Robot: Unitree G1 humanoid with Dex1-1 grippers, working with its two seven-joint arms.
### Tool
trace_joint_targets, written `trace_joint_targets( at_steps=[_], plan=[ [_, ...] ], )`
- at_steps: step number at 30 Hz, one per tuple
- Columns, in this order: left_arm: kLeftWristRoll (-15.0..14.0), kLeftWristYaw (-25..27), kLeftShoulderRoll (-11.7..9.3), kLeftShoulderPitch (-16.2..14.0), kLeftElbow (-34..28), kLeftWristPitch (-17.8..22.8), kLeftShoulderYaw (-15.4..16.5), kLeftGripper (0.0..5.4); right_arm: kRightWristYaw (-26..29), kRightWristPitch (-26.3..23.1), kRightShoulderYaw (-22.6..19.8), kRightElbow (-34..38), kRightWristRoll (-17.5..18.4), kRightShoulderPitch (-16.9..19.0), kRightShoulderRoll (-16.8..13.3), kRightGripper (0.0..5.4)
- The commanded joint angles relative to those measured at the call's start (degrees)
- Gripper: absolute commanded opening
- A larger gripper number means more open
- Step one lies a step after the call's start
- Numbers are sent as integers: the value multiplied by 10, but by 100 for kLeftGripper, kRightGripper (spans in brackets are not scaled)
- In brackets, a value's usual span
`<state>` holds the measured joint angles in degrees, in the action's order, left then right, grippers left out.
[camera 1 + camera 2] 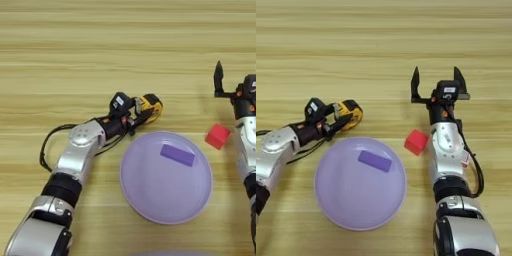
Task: Move the objects on the table
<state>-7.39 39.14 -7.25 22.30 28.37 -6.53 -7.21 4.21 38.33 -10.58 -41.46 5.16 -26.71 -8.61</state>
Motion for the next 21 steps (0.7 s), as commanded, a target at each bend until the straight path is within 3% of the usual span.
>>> trace_joint_targets(
  at_steps=[1, 12, 17, 21],
  plan=[
    [-17, 12, 1, -8, -41, -6, 4, 245, 18, -1, 1, 2, 16, -14, 6, 540],
    [-48, 43, -27, -45, -169, 31, 7, 245, 100, -29, 12, 56, 73, 9, 21, 540],
    [-57, 52, -46, -63, -224, 47, 3, 245, 143, -71, 17, 108, 112, 26, 28, 540],
    [-65, 68, -59, -76, -253, 53, 2, 245, 194, -137, 21, 186, 166, 45, 20, 540]
  ],
)
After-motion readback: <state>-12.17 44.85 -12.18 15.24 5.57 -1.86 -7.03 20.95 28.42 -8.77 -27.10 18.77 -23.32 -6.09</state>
